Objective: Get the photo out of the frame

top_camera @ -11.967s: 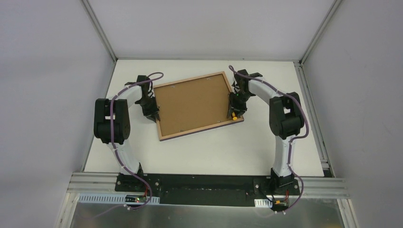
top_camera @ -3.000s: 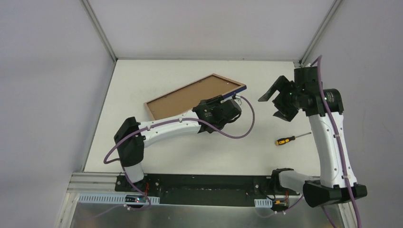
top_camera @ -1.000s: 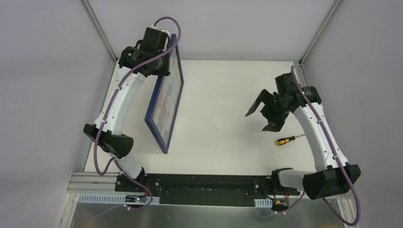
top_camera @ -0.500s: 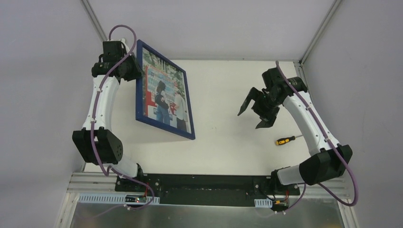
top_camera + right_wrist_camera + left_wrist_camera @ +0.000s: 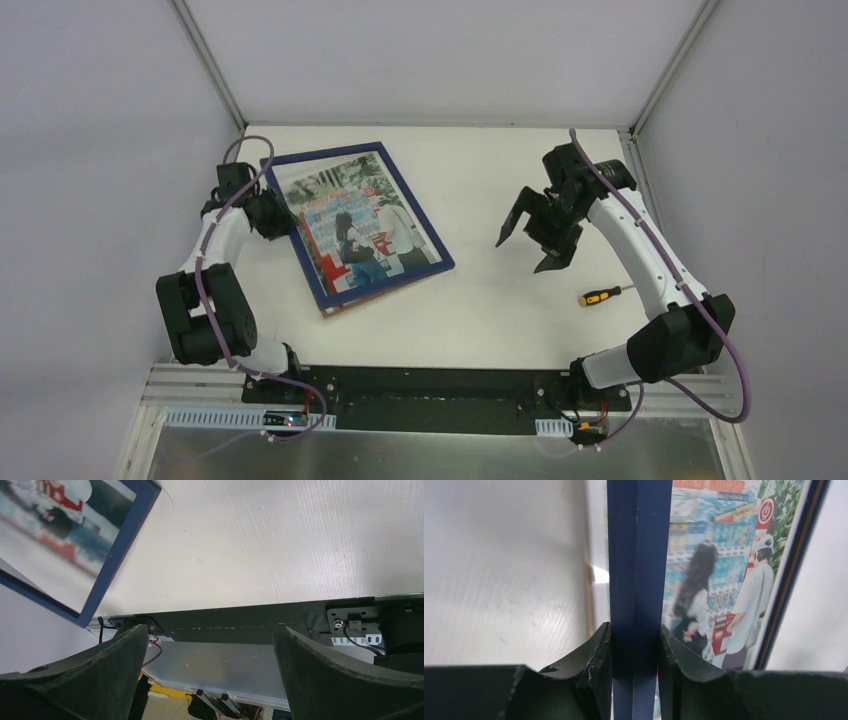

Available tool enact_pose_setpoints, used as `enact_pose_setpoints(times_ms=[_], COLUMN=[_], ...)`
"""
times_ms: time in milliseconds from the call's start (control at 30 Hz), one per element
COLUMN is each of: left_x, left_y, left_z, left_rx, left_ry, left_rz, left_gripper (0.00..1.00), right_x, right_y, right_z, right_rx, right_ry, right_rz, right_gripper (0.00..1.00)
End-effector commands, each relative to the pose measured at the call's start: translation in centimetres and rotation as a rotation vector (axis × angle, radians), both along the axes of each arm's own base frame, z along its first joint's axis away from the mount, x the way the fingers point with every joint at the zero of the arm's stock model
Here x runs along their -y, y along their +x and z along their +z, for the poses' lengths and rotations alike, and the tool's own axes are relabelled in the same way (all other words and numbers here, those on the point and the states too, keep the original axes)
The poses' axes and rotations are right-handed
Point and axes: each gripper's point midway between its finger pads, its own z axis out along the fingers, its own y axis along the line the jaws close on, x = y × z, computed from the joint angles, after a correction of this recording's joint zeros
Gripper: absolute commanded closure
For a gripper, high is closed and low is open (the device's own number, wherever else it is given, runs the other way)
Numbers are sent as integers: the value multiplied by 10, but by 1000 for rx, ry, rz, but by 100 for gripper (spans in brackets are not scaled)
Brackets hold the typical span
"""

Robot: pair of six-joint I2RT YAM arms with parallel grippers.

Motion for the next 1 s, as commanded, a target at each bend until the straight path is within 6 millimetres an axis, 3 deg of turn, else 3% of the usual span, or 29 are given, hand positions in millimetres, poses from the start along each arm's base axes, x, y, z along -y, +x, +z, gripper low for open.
enact_pose_setpoints(times_ms=[0, 133, 200, 333, 467, 767, 967], left_x=[-9, -13, -11, -3, 13, 89, 150], left_y=[-19, -29, -28, -23, -13, 5, 23], left_z=[-16, -39, -41, -18, 20, 89, 88], left_rx=[41, 60, 73, 116, 159, 194, 171], left_ry=[6, 15, 5, -19, -77, -191, -192], left_rz=[187, 263, 249, 196, 122, -36, -74], left_gripper=[100, 100, 100, 100, 100, 100, 100], right_x=[-6, -8, -8, -8, -8, -4, 11], right_y=[0, -4, -7, -12, -16, -21, -27], right_z=[6, 4, 2, 0, -4, 8, 43], right_rx=[8, 5, 1, 0, 7, 73, 219], right_ry=[2, -6, -10, -12, -22, -24, -32], right_rz=[10, 27, 33, 44, 71, 85, 35], right_gripper=[1, 1, 1, 1, 1, 1, 1])
